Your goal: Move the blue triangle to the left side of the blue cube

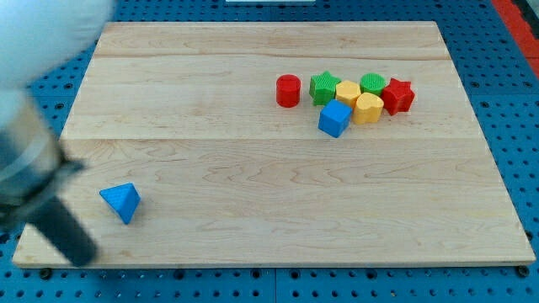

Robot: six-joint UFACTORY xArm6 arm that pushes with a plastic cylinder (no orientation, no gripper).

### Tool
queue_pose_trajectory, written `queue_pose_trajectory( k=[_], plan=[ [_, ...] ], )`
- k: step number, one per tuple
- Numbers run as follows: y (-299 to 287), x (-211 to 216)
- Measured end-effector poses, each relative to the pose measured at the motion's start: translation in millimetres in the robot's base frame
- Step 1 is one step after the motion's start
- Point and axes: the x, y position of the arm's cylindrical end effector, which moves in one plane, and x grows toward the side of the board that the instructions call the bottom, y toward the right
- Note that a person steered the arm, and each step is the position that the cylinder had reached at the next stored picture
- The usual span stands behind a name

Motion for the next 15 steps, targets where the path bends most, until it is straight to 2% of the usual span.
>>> queue_pose_trajectory(
  k=[1, 2, 3, 4, 5, 6, 7, 8, 9, 10, 11, 12, 13, 14, 15],
  plan=[
    [27.0, -57.7],
    [116.4, -53.3],
    [149.5, -61.3],
    [215.8, -88.8],
    [259.1, -86.3],
    [273.2, -73.8],
    [218.1, -50.7],
    [296.5, -45.2],
    [339.3, -26.9],
    [359.7, -78.1],
    [323.3, -120.4],
    [359.8, -74.3],
    [325.8, -75.7],
    [299.2, -103.7],
    [300.4, -149.7]
  ],
)
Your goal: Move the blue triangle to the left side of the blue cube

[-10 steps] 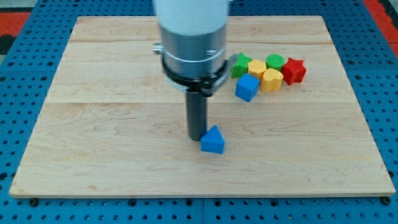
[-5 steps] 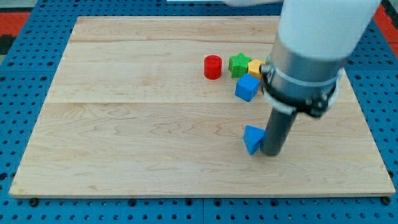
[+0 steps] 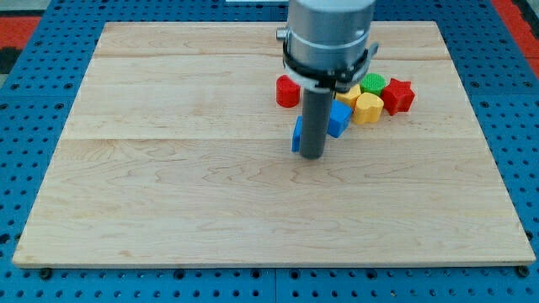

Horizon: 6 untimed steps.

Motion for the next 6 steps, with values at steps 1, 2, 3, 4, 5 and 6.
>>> queue_pose_trajectory(
  k=[1, 2, 3, 4, 5, 6],
  plan=[
    [-4.6, -10.1],
    [-66.4, 4.7],
    [-46.5, -25.7],
    [-36.7, -26.1],
    [-33.5, -35.8],
    [-33.8, -42.1]
  ],
)
